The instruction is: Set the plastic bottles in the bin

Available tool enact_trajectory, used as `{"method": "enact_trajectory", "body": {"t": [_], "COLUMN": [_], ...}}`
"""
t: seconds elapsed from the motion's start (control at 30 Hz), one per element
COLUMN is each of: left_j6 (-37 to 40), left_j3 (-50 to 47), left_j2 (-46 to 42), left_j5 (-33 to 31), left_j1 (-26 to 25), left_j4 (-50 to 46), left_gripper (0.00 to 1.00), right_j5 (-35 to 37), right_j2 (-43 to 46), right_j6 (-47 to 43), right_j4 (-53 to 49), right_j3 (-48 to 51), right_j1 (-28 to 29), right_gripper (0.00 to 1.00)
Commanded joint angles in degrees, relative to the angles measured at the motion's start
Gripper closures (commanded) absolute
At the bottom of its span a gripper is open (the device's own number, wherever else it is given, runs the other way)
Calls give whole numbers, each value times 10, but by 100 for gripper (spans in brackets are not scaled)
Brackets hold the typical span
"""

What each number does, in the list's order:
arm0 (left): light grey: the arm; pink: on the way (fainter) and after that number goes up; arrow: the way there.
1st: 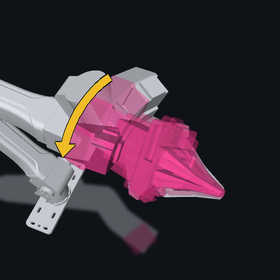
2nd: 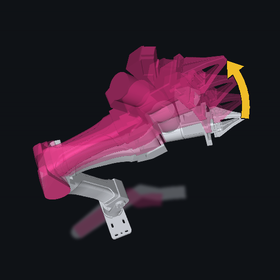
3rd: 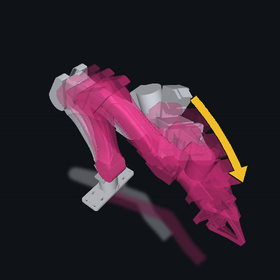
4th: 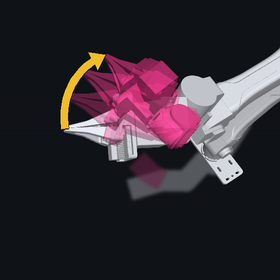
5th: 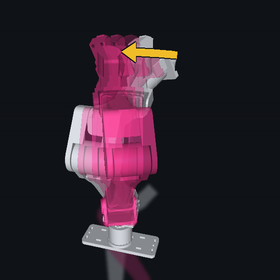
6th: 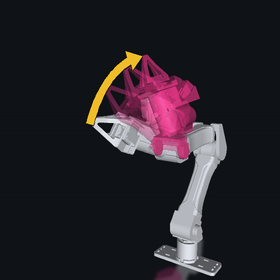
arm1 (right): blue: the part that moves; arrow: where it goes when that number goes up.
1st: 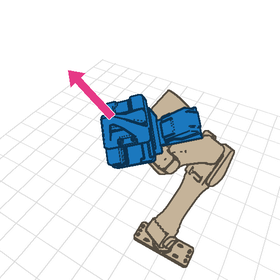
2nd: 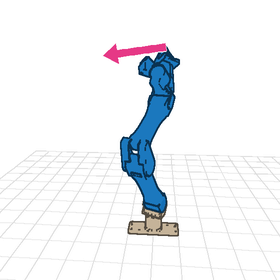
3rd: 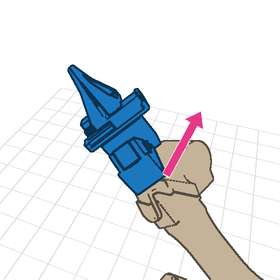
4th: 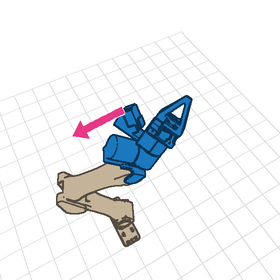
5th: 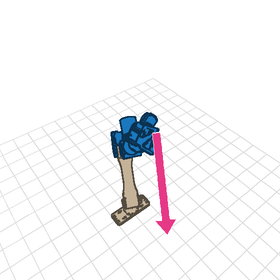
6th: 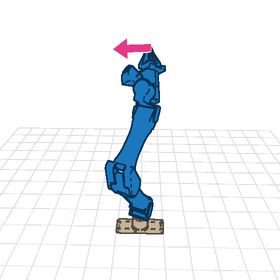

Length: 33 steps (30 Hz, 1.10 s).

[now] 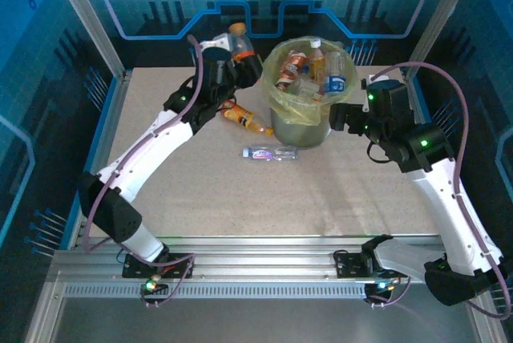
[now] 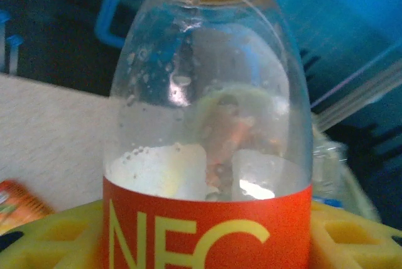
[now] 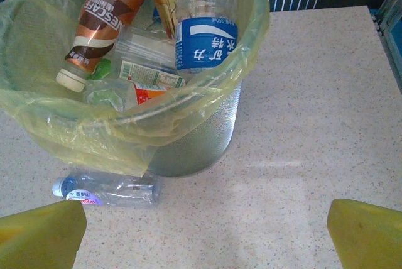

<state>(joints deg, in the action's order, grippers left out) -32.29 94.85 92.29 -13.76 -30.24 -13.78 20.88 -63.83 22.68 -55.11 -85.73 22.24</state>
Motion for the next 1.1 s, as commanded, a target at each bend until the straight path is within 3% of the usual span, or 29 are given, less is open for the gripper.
{"method": "enact_trajectory", "body": {"t": [0.0,0.27,0.43,0.67,0.8,1.0,1.07], "left_j6": [38,60,59,49,45,43,47], "left_j3": [62,208,318,335,327,325,328], "left_j2": [48,189,280,315,321,325,324], "left_j5": [37,87,126,128,124,125,124], "left_j1": [-15,-43,-52,-70,-75,-76,-76], "left_j4": [24,58,17,-3,-8,-11,-12], "left_gripper": [54,54,53,49,42,18,16], "right_j5": [17,22,24,37,37,37,36], "right_j2": [16,28,31,33,30,27,27], "right_j6": [16,27,28,30,28,27,27], "right_j4": [16,18,13,4,4,5,6], "right_j3": [11,24,24,25,25,26,26], "right_j1": [9,9,9,8,9,9,9], "right_gripper": [0,0,0,0,0,0,0]}}
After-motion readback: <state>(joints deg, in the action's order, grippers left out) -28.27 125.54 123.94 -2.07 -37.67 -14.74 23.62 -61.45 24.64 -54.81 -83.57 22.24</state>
